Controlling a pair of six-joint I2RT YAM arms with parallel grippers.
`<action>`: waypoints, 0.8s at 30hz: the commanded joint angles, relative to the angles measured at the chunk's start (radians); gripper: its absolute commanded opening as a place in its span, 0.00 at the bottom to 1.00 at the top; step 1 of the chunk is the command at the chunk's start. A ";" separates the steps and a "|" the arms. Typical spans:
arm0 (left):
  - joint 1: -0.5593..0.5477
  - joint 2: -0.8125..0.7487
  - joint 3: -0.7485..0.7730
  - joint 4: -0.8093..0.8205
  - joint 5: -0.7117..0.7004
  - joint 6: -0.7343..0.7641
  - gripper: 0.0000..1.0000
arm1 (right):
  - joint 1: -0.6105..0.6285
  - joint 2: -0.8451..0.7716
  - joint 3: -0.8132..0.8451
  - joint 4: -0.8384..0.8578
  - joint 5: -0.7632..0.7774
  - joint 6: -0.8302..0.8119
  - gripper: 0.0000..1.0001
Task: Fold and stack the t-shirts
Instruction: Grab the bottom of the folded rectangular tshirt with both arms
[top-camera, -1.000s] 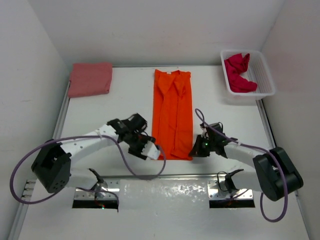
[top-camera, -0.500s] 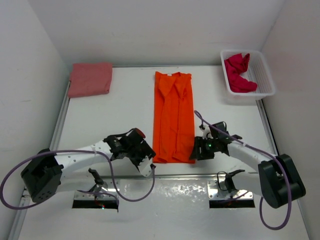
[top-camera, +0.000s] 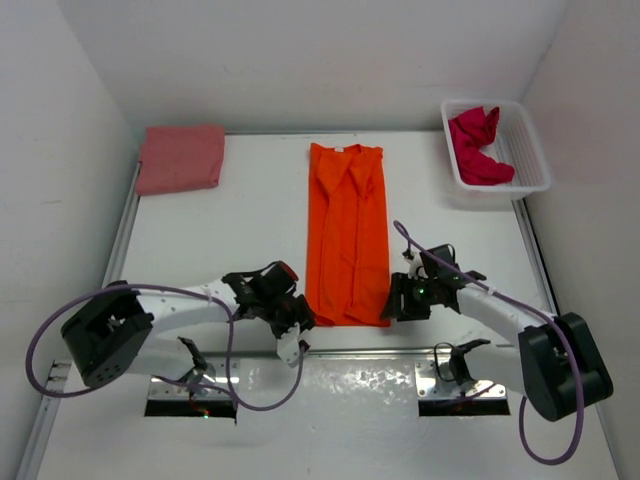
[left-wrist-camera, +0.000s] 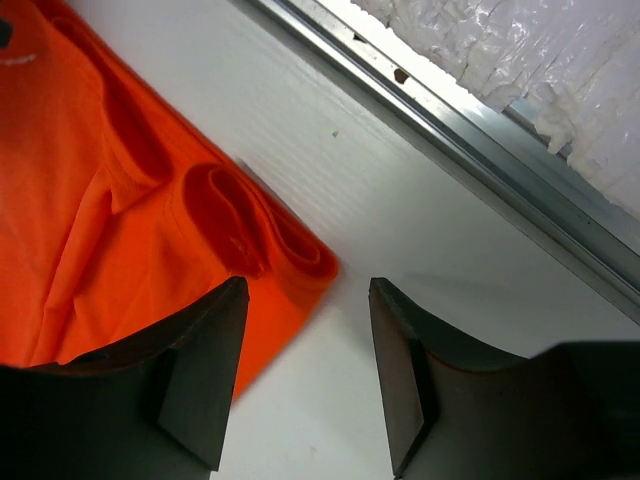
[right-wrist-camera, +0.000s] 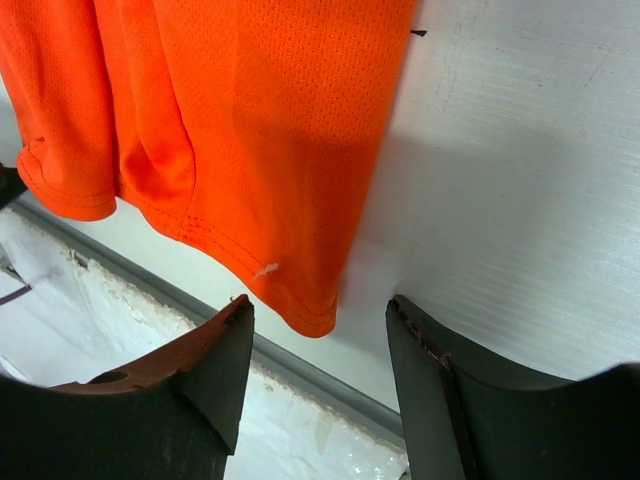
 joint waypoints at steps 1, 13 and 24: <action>-0.019 0.048 0.024 0.006 0.077 0.091 0.49 | -0.002 0.008 -0.030 -0.012 0.059 0.005 0.55; -0.020 0.100 0.019 0.107 0.049 0.009 0.30 | 0.016 -0.189 0.245 -0.324 0.469 -0.185 0.47; -0.031 0.089 -0.022 0.177 0.046 -0.030 0.07 | 0.343 -0.124 0.319 -0.047 0.429 -0.182 0.42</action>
